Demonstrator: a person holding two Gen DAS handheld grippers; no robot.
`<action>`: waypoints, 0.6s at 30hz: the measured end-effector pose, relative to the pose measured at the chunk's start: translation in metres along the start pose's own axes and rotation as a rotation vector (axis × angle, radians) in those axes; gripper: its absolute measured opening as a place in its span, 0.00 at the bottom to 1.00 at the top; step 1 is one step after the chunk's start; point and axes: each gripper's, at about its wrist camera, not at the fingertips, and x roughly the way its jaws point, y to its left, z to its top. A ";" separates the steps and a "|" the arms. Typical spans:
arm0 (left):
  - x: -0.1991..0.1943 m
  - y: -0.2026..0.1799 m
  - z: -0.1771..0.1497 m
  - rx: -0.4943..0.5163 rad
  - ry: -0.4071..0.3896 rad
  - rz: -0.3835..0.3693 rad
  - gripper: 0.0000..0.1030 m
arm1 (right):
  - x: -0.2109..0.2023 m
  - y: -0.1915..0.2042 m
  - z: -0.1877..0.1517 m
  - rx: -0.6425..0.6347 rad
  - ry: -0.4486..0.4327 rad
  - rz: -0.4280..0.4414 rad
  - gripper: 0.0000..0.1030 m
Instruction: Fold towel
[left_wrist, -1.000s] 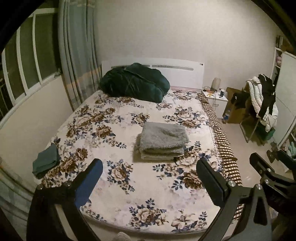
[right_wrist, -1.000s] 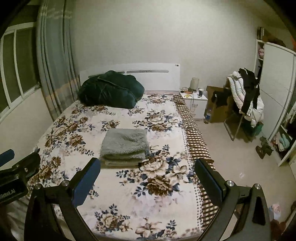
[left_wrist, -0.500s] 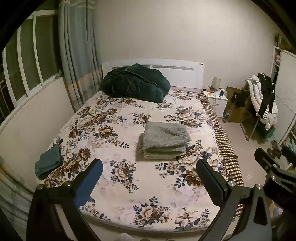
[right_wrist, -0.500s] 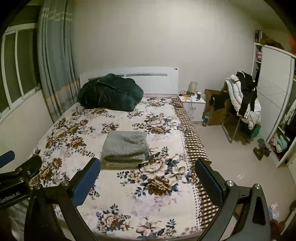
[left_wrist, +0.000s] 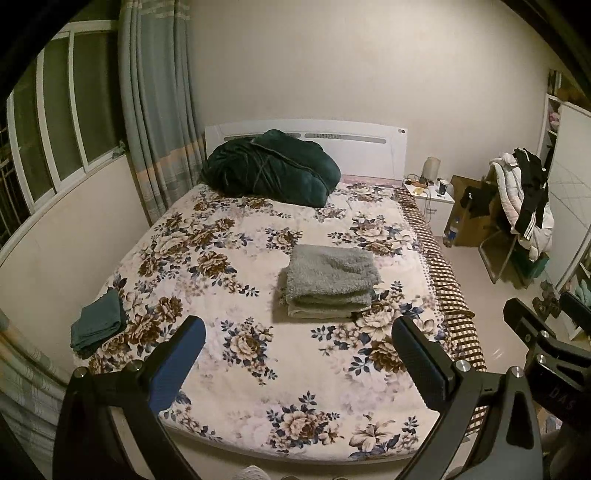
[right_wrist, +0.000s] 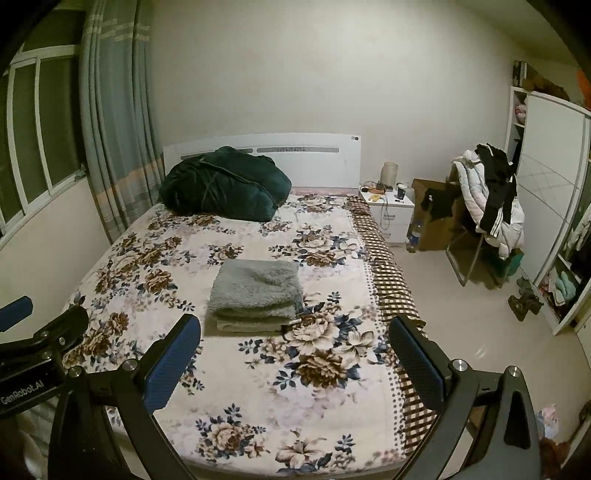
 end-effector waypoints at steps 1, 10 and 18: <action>0.000 0.000 0.000 0.001 0.001 0.001 1.00 | -0.001 0.000 0.000 0.000 -0.001 0.004 1.00; -0.004 -0.002 0.001 0.001 0.002 0.007 1.00 | 0.000 0.003 0.001 -0.002 0.011 0.019 1.00; -0.007 -0.003 0.002 0.004 -0.007 0.018 1.00 | 0.001 0.001 0.001 0.002 0.012 0.022 1.00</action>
